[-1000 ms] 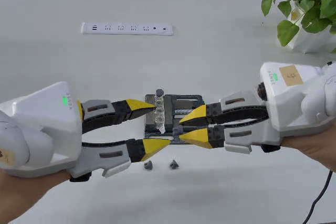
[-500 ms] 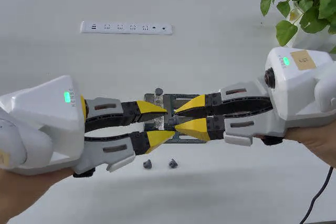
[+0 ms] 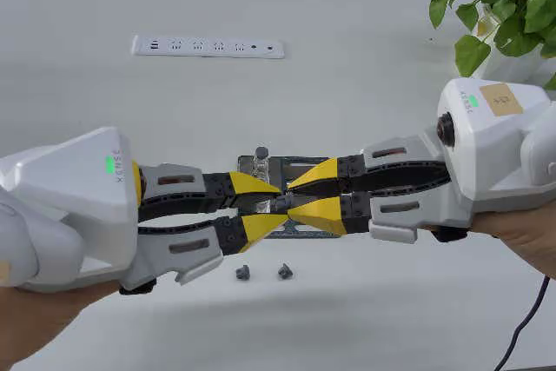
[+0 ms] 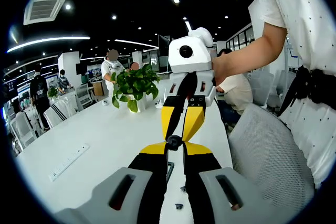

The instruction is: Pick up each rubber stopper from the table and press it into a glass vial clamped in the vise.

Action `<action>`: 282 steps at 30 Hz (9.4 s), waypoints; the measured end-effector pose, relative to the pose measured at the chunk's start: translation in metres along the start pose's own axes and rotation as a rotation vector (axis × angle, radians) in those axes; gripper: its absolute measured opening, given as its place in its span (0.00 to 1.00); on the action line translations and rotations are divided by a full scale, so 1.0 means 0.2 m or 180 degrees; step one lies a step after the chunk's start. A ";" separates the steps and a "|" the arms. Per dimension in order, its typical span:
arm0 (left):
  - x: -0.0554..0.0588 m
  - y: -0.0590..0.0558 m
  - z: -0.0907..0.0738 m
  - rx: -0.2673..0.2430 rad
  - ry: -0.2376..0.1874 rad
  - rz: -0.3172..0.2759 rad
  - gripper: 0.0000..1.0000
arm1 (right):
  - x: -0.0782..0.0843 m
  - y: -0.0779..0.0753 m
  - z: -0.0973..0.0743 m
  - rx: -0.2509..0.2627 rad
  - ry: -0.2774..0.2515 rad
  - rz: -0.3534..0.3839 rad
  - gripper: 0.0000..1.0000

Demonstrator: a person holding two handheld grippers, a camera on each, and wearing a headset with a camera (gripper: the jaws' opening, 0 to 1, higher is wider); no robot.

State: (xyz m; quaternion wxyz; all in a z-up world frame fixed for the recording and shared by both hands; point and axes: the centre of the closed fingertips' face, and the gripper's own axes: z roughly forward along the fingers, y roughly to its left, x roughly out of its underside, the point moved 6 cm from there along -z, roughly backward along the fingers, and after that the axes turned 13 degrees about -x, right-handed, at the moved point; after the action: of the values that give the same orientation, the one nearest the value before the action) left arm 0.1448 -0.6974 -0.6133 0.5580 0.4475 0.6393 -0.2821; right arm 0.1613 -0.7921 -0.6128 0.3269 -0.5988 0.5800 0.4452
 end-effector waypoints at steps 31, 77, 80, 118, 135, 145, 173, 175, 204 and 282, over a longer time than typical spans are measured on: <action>-0.07 0.02 -0.07 0.0202 -0.0164 -0.0314 0.04 | -0.10 0.06 -0.02 -0.0138 -0.0004 -0.0122 0.08; -0.11 0.02 -0.13 0.0386 -0.0326 -0.0650 0.03 | -0.17 0.08 -0.04 -0.0282 -0.0157 -0.0092 0.07; -0.11 0.02 -0.13 0.0411 -0.0311 -0.0643 0.03 | -0.18 0.09 -0.04 -0.0300 -0.0148 -0.0094 0.08; -0.05 0.07 -0.15 0.0263 -0.0324 -0.0779 0.08 | -0.14 0.01 0.01 -0.0289 0.0046 0.0078 0.06; 0.17 0.18 -0.21 -0.0175 -0.0029 -0.0761 0.28 | -0.01 -0.34 0.01 0.0058 0.0856 0.0364 0.06; 0.27 0.23 -0.22 -0.0387 0.0071 -0.0757 0.49 | 0.11 -0.56 0.06 0.0152 0.1419 0.0510 0.06; 0.39 0.24 -0.26 -0.0615 0.0065 -0.0851 0.77 | 0.32 -0.75 0.28 -0.0015 0.2520 0.0578 0.06; 0.39 0.23 -0.26 -0.0611 0.0066 -0.0845 0.77 | 0.32 -0.75 0.28 -0.0019 0.2549 0.0596 0.06; 0.42 0.24 -0.28 -0.0593 0.0012 -0.0922 0.76 | 0.36 -0.79 0.34 0.0024 0.2802 0.0813 0.06; 0.39 0.21 -0.24 -0.0519 -0.0020 -0.0965 0.73 | 0.35 -0.76 0.36 0.0139 0.3084 0.0948 0.06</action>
State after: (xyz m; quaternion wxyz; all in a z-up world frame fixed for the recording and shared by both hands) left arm 0.1630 -0.6176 -0.6730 0.5455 0.2984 0.7185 -0.3116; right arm 0.2953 -0.7375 -0.7234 -0.0342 -0.6404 0.7533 0.1458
